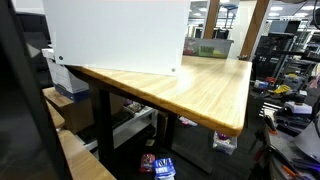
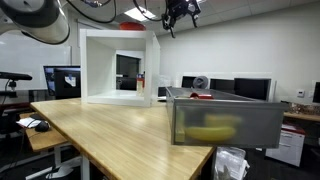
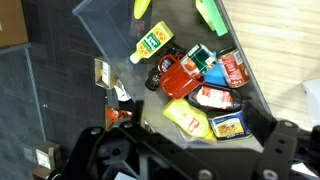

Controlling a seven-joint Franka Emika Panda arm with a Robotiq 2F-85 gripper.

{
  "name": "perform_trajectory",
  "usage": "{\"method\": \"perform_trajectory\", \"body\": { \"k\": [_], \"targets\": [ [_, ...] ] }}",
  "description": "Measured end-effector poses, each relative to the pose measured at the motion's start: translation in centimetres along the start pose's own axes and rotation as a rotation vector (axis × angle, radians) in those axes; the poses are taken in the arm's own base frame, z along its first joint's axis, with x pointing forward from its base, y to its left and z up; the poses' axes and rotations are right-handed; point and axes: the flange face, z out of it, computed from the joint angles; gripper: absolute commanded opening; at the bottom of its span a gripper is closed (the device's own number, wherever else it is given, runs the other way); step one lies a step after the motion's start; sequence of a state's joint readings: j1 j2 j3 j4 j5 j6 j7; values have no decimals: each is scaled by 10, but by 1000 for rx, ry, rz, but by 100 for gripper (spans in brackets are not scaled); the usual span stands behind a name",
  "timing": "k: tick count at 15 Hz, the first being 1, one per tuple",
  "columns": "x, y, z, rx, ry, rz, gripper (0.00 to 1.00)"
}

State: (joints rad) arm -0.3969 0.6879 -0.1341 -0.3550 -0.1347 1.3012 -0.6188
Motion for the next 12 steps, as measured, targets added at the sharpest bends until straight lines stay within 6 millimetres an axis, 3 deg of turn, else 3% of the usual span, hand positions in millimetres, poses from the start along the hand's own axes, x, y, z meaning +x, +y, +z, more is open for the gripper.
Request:
{"method": "perform_trajectory", "body": {
  "k": [12],
  "targets": [
    [9, -1, -6, -34, 54, 29, 100]
  ]
}}
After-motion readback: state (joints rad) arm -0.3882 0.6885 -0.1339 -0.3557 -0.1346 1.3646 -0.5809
